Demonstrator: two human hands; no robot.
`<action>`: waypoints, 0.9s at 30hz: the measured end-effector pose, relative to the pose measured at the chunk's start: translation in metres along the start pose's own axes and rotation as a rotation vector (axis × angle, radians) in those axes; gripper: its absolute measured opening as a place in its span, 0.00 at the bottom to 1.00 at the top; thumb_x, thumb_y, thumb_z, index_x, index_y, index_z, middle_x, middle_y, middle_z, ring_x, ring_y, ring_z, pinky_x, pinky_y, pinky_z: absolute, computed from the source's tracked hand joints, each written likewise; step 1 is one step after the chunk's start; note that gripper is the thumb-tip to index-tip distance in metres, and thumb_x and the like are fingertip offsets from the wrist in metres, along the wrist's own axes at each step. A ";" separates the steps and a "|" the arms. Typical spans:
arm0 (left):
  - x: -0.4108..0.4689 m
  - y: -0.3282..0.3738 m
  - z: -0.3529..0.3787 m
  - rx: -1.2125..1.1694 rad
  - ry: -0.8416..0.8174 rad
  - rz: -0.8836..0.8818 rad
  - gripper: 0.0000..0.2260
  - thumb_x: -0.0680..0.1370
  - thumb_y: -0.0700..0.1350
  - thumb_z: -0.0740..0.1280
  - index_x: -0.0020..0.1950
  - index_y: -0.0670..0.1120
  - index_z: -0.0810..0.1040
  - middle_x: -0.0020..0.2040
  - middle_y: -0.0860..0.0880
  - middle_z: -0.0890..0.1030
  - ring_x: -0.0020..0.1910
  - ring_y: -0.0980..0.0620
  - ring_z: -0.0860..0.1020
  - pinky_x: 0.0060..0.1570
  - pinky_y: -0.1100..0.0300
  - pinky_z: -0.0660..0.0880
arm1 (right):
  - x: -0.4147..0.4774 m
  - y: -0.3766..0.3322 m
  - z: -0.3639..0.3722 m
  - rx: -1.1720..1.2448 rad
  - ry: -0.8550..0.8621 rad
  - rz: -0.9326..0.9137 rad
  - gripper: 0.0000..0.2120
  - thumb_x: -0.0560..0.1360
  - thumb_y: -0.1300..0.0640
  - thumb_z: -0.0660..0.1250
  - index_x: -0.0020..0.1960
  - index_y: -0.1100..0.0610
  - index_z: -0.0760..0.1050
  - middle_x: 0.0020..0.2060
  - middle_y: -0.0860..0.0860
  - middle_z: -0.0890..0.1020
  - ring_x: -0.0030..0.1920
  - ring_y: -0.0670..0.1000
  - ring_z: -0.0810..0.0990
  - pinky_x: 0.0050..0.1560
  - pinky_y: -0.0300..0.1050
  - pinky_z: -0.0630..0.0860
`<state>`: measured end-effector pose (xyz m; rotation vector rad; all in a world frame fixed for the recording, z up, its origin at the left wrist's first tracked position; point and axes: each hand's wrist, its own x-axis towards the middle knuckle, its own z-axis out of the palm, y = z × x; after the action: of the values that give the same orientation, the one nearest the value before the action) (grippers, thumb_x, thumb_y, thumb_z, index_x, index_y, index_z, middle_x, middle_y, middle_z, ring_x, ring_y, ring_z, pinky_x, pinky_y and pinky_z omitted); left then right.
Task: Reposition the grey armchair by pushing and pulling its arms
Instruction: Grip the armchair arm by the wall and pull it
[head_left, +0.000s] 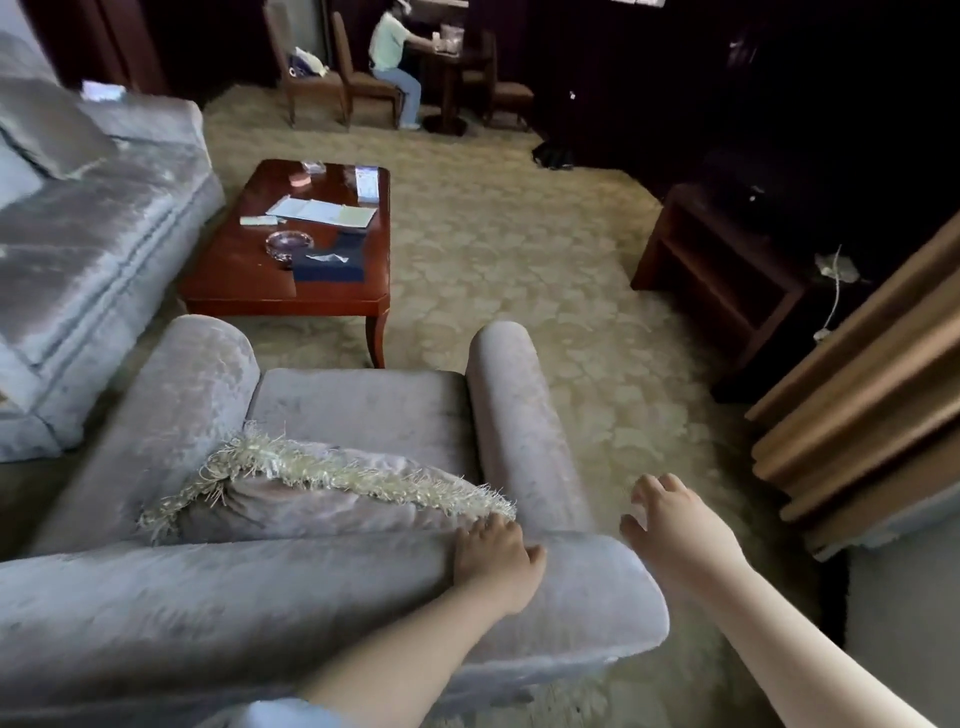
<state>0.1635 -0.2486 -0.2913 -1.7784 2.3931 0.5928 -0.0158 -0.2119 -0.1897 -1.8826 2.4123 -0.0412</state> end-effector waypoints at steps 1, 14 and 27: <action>0.003 0.001 0.001 0.004 0.000 0.002 0.26 0.77 0.59 0.49 0.67 0.45 0.69 0.67 0.43 0.69 0.66 0.44 0.67 0.68 0.48 0.57 | 0.016 0.009 -0.002 0.032 0.000 0.008 0.14 0.75 0.47 0.60 0.57 0.52 0.70 0.53 0.49 0.73 0.52 0.52 0.75 0.38 0.42 0.69; 0.000 -0.001 0.005 0.058 0.094 -0.112 0.25 0.76 0.64 0.48 0.63 0.52 0.70 0.64 0.52 0.70 0.66 0.50 0.65 0.69 0.52 0.51 | 0.149 -0.018 0.010 0.096 -0.159 -0.485 0.16 0.76 0.51 0.57 0.60 0.56 0.68 0.56 0.53 0.71 0.55 0.56 0.73 0.43 0.46 0.71; -0.010 0.080 0.025 -0.446 0.624 -1.591 0.37 0.74 0.62 0.59 0.76 0.44 0.52 0.75 0.40 0.53 0.73 0.35 0.50 0.67 0.36 0.52 | 0.206 0.049 0.011 0.083 -0.350 -0.995 0.14 0.76 0.51 0.59 0.57 0.57 0.69 0.56 0.54 0.72 0.57 0.56 0.73 0.53 0.49 0.73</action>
<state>0.0877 -0.2113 -0.2915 -3.4441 0.2394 0.2881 -0.1118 -0.3995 -0.2136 -2.5513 1.0730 0.1147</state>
